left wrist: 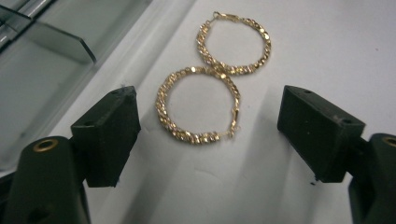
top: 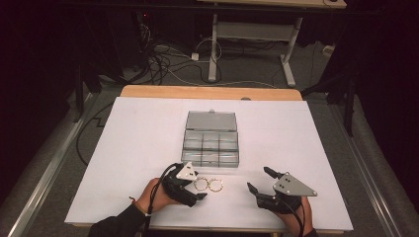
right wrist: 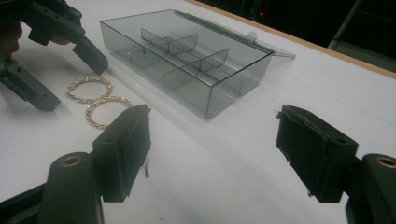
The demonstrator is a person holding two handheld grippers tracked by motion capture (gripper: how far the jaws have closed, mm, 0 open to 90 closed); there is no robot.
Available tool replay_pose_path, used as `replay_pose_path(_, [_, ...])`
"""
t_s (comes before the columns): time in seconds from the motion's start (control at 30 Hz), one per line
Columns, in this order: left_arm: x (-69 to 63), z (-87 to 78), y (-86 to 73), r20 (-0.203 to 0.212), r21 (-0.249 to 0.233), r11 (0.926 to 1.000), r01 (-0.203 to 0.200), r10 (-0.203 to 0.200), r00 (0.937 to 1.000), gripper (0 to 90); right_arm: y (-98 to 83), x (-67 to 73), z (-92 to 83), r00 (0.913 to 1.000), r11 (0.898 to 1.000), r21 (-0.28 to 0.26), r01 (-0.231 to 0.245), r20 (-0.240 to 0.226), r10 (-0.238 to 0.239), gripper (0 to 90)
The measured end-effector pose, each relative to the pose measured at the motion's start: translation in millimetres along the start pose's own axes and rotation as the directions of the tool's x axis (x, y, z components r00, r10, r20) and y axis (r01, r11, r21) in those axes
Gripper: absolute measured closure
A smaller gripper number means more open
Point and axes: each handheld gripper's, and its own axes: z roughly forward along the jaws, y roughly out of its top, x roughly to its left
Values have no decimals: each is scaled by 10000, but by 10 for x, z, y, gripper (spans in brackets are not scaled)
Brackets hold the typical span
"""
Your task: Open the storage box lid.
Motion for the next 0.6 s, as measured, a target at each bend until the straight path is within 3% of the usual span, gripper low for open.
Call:
replay_pose_path(0.07, [14,18,29,-10,7,10000,3,-3,10000,241,-20,-8,34,9999,9999,46,89,93,-90,274])
replay_pose_path(0.1, [-2,34,34,27,-113,9996,272,-272,9996,256,-27,-15,51,10000,9999,101,19,73,-20,274])
replay_pose_path(0.13, [23,27,47,8,48,10000,-27,27,10000,268,-32,-18,62,10000,9999,158,-39,76,37,274])
replay_pose_path(0.27, [39,24,48,101,43,9998,-171,171,9998,304,-35,-20,91,10000,9999,170,13,55,-14,275])
replay_pose_path(0.33, [31,33,45,174,-113,9999,16,-14,9998,337,-31,-15,94,10000,9999,156,44,28,-44,276])
replay_pose_path(0.5, [76,18,41,276,-147,9997,-180,184,9994,458,-22,-5,101,9998,9997,132,206,-41,-206,294])
replay_pose_path(0.57, [63,24,36,294,-228,9997,-29,36,9996,460,-18,-9,99,9999,9999,17,163,-36,-163,298])
replay_pose_path(0.6, [74,17,38,263,-169,9997,-168,173,9995,461,-15,-15,99,9999,9999,-10,131,-52,-131,298])
